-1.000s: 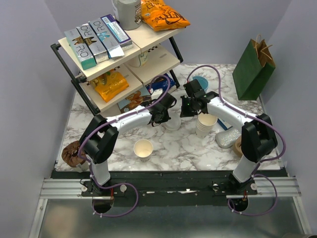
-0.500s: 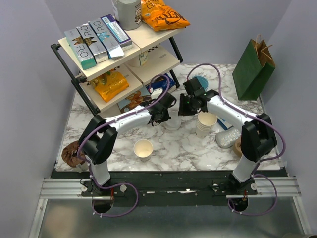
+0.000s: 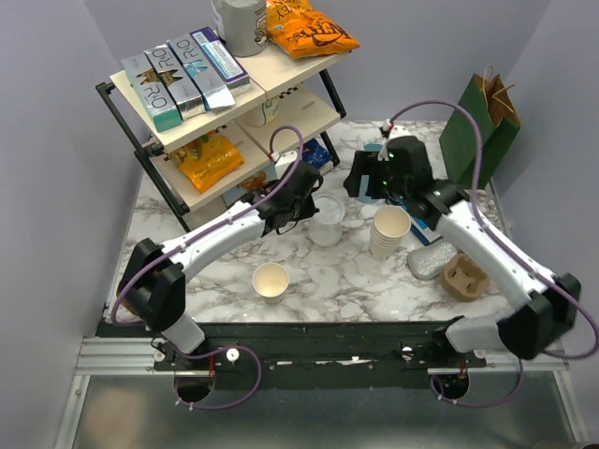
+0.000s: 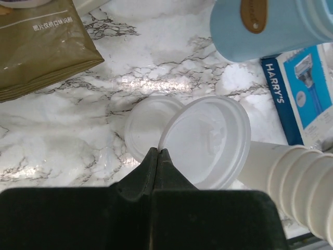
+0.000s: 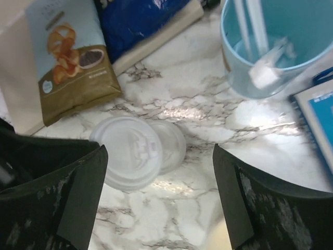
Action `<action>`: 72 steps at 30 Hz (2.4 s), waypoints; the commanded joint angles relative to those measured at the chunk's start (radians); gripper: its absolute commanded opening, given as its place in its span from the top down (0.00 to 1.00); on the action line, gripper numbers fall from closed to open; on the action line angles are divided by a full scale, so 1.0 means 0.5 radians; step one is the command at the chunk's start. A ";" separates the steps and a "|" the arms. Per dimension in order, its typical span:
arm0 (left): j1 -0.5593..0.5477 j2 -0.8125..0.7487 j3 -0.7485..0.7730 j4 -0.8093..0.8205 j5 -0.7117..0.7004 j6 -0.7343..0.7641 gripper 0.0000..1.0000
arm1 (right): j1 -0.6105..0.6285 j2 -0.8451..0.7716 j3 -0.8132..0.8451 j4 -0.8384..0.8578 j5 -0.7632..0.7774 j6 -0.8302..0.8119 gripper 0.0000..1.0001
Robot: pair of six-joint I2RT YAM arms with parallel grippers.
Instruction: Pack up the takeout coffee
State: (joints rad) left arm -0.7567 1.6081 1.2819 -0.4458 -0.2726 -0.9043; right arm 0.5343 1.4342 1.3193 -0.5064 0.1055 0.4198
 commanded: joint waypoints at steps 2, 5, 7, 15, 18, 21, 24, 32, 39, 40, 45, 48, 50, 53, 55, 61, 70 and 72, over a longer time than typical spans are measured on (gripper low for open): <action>-0.051 -0.249 -0.005 -0.105 0.122 0.164 1.00 | -0.013 -0.645 -0.578 0.769 -0.194 -0.682 0.06; -0.088 -0.399 -0.017 -0.265 0.171 0.186 1.00 | -0.010 -0.944 -0.794 1.059 -0.884 -1.207 0.06; -0.091 -0.522 -0.039 -0.449 0.338 0.183 1.00 | 0.060 -1.039 -0.850 0.925 -1.308 -1.618 0.06; -0.055 -0.894 -0.134 -0.948 0.554 0.069 1.00 | 0.517 -1.209 -0.905 0.501 -1.738 -2.798 0.10; 0.037 -0.918 -0.171 -1.029 0.756 0.035 1.00 | 0.658 -1.129 -0.807 0.191 -1.721 -3.094 0.12; 0.090 -0.928 -0.183 -1.038 0.906 0.011 1.00 | 0.787 -1.025 -0.789 0.132 -1.488 -3.180 0.13; 0.132 -0.918 -0.223 -0.999 1.035 -0.044 1.00 | 0.827 -0.939 -0.770 0.138 -1.395 -3.211 0.15; 0.151 -0.891 -0.198 -0.998 1.245 -0.133 1.00 | 0.831 -0.831 -0.816 0.184 -1.408 -3.276 0.18; 0.154 -0.912 -0.220 -0.949 1.266 -0.176 1.00 | 0.837 -0.748 -0.838 0.264 -1.319 -3.175 0.24; 0.154 -0.915 -0.223 -0.946 1.263 -0.173 1.00 | 0.837 -0.751 -0.841 0.304 -1.312 -3.156 0.26; 0.154 -0.943 -0.251 -0.931 1.272 -0.179 1.00 | 0.837 -0.770 -0.896 0.433 -1.322 -3.076 0.53; 0.157 -0.958 -0.254 -0.903 1.294 -0.152 1.00 | 0.834 -0.755 -0.878 0.421 -1.325 -3.030 0.68; 0.166 -0.989 -0.260 -0.879 1.297 -0.158 1.00 | 0.834 -0.748 -0.872 0.411 -1.325 -2.993 0.74; 0.176 -1.004 -0.263 -0.869 1.300 -0.131 1.00 | 0.837 -0.757 -0.865 0.424 -1.328 -2.923 0.78; 0.185 -1.022 -0.266 -0.885 1.272 -0.103 0.72 | 0.834 -0.776 -0.859 0.448 -1.331 -2.825 0.79; 0.240 -1.221 -0.284 -0.912 0.985 -0.063 0.01 | 0.837 -0.749 -0.914 0.773 -1.395 -2.087 0.79; 0.252 -1.629 -0.370 -1.164 0.135 -0.112 0.01 | 0.831 -0.586 -0.807 0.881 -1.012 -0.845 0.80; 0.255 -1.676 -0.447 -1.192 0.073 -0.149 0.01 | 0.831 -0.510 -0.764 0.881 -1.109 -0.626 0.80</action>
State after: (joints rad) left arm -0.6342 0.8215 1.1275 -0.9665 -0.0422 -0.9516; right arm 0.9436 1.1221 0.8825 -0.1089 -0.4694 -0.2672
